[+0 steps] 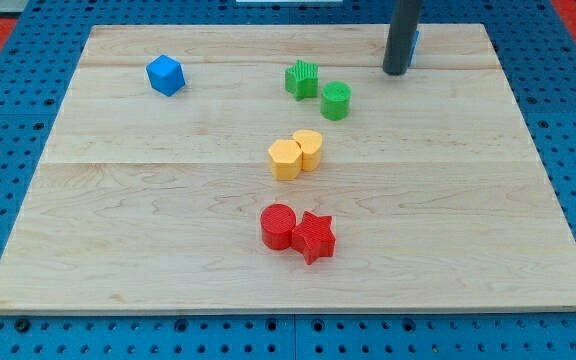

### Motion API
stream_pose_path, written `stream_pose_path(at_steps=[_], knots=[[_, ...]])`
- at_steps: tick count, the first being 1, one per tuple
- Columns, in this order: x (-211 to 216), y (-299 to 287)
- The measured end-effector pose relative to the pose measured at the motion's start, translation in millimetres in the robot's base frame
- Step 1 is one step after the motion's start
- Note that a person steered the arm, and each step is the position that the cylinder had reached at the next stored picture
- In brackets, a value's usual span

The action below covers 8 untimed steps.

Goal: Push the green circle towards top right

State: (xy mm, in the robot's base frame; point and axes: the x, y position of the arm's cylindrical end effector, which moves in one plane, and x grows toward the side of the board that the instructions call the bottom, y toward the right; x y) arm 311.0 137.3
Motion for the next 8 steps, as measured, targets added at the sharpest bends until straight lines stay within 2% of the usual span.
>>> stream_pose_path(at_steps=[1, 2, 3, 4, 5, 7, 8], knots=[[56.4, -3.1], [80.9, -48.3], [76.0, -110.4], [55.6, -117.8], [51.2, -98.2], [49.8, -97.3], [34.7, -110.5]])
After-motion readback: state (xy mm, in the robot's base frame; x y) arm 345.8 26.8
